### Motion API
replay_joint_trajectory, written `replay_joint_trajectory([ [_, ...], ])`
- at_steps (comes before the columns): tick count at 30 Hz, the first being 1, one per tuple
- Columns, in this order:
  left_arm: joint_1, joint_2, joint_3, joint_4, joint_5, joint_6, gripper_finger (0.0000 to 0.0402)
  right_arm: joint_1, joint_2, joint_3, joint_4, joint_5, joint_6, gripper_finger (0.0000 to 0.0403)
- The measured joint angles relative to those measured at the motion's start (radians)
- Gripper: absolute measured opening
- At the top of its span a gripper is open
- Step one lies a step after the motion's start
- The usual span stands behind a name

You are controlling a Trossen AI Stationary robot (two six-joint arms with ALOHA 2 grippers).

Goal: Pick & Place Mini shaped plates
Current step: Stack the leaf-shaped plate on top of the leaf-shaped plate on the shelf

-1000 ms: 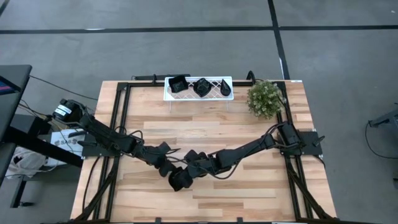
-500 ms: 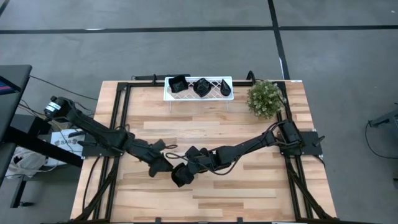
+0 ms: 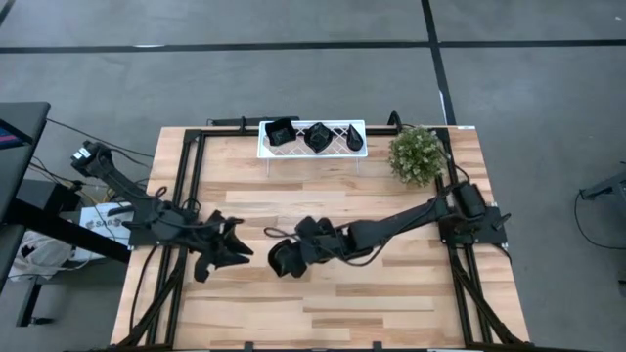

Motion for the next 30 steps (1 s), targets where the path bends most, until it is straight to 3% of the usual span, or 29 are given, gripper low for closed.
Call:
replay_joint_trajectory([
  [7, 0.043, -0.009, 0.000, -0.003, -0.098, 0.205, 0.0122, -0.105, -0.170, 0.000, -0.181, 0.001, -0.169, 0.0000],
  [14, 0.230, -0.088, 0.000, -0.003, -0.126, 0.405, 0.0122, -0.351, -0.325, 0.000, -0.225, -0.004, -0.463, 0.0000],
  [22, 0.528, -0.161, 0.000, -0.004, -0.115, 0.485, 0.0122, -0.706, -0.313, 0.000, -0.217, -0.275, -0.663, 0.0000],
  [26, 0.632, -0.154, 0.000, -0.007, -0.035, 0.484, 0.0122, -0.814, -0.287, -0.001, -0.205, -0.378, -0.749, 0.0000],
  [30, 0.690, -0.137, 0.000, -0.015, -0.022, 0.458, 0.0122, -0.891, -0.265, 0.000, -0.204, -0.444, -0.811, 0.0000],
])
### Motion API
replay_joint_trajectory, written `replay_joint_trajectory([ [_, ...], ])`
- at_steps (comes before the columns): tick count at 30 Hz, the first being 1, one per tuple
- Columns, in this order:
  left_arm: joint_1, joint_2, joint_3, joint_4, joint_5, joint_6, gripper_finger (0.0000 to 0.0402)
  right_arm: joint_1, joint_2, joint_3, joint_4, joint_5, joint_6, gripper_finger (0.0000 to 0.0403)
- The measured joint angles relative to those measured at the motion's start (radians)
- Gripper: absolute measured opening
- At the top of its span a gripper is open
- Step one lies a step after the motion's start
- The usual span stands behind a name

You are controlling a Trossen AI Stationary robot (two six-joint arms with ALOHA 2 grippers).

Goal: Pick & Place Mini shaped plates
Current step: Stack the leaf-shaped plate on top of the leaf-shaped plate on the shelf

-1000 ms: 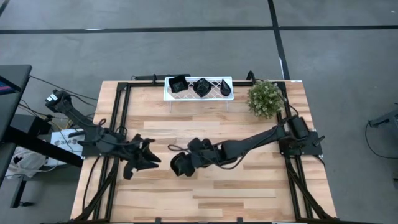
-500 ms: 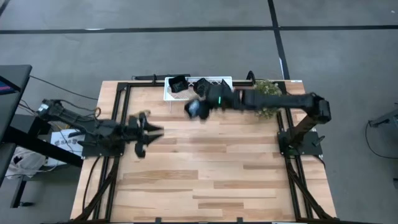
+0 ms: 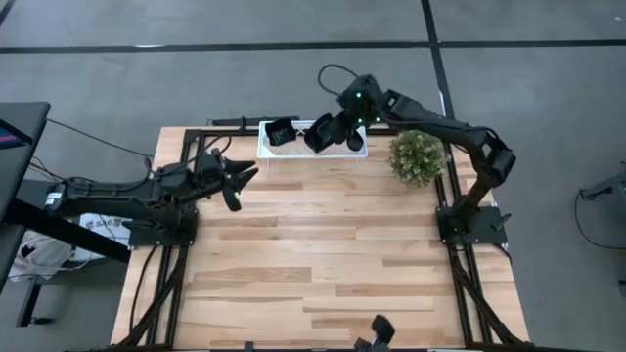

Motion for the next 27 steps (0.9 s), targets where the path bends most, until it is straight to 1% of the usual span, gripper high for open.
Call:
replay_joint_trajectory([
  [4, 0.023, 0.020, 0.000, 0.000, 0.002, -0.027, 0.0122, -0.045, -0.002, 0.000, 0.018, -0.085, -0.035, 0.0000],
  [8, 0.050, 0.034, 0.000, -0.001, 0.003, -0.048, 0.0122, -0.065, -0.002, 0.000, 0.029, -0.145, -0.058, 0.0000],
  [13, 0.077, 0.038, 0.000, 0.000, 0.000, -0.049, 0.0122, -0.068, 0.015, 0.000, 0.067, -0.278, -0.070, 0.0000],
  [14, 0.078, 0.039, 0.000, 0.000, 0.001, -0.049, 0.0122, -0.070, 0.016, 0.000, 0.068, -0.292, -0.072, 0.0000],
  [17, 0.078, 0.039, 0.000, 0.000, 0.008, -0.049, 0.0122, -0.072, 0.037, 0.024, 0.060, -0.298, -0.095, 0.0000],
  [19, 0.078, 0.039, 0.000, 0.000, 0.010, -0.049, 0.0122, -0.076, 0.065, 0.053, 0.004, -0.298, -0.106, 0.0000],
  [27, 0.078, 0.038, 0.000, -0.025, 0.008, -0.044, 0.0122, -0.071, 0.185, 0.239, -0.158, -0.291, -0.177, 0.0000],
])
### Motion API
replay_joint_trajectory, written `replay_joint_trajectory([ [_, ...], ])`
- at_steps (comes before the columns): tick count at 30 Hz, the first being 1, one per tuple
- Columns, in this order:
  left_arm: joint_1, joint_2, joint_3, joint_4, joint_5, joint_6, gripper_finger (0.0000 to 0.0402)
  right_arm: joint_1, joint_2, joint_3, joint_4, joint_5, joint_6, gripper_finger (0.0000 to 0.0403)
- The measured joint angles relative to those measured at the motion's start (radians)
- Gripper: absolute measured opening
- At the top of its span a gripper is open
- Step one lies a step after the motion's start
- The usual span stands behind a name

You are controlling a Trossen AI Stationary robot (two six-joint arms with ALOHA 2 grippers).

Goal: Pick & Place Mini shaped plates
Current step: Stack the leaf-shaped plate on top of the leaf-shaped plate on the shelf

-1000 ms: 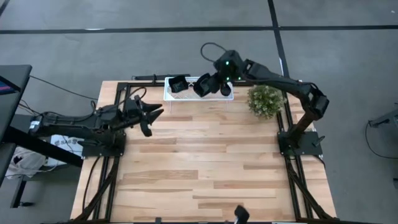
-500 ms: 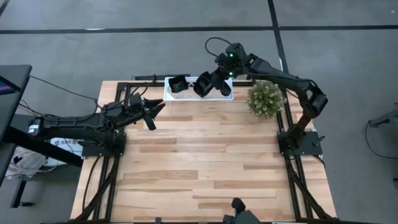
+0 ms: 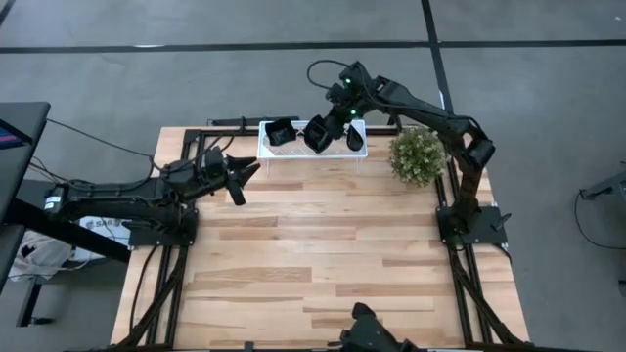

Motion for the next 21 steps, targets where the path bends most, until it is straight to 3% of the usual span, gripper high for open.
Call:
replay_joint_trajectory([
  [8, 0.000, 0.000, 0.000, -0.013, 0.000, -0.009, 0.0122, 0.000, 0.010, 0.026, -0.002, 0.005, -0.014, 0.0025],
  [21, 0.000, 0.000, 0.000, -0.013, 0.000, -0.036, 0.0122, 0.009, 0.010, 0.026, -0.021, 0.026, -0.051, 0.0105],
])
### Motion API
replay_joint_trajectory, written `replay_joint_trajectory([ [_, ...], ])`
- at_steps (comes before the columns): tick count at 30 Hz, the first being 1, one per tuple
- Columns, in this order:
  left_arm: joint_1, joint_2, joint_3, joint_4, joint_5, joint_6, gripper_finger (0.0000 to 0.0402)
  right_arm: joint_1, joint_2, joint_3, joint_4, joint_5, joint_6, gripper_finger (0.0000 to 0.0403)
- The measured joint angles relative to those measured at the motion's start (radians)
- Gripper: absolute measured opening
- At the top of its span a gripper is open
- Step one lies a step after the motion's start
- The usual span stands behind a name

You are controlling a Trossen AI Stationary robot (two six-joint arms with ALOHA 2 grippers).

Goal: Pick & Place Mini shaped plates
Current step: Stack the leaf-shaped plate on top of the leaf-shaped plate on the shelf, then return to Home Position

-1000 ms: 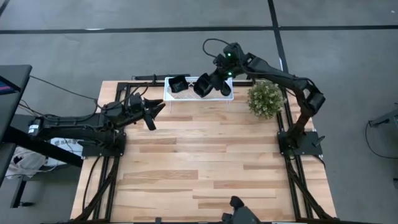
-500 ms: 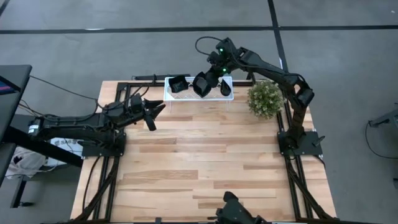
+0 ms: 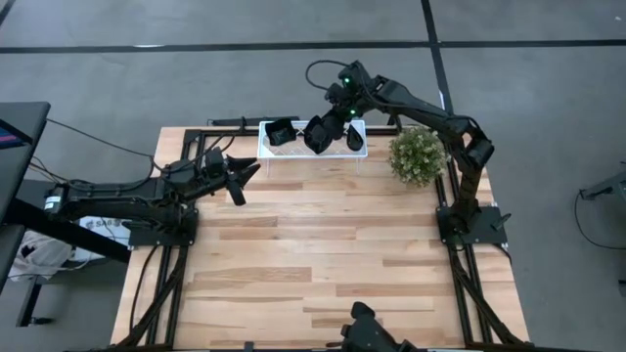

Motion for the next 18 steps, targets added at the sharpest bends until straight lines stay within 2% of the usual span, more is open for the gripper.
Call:
replay_joint_trajectory([
  [12, 0.000, -0.030, 0.000, -0.005, 0.002, 0.034, 0.0122, -0.004, -0.039, -0.001, -0.001, 0.015, 0.009, 0.0117],
  [18, 0.001, -0.104, -0.002, -0.002, 0.116, 0.090, 0.0122, 0.005, -0.144, -0.002, 0.011, 0.022, 0.026, 0.0117],
])
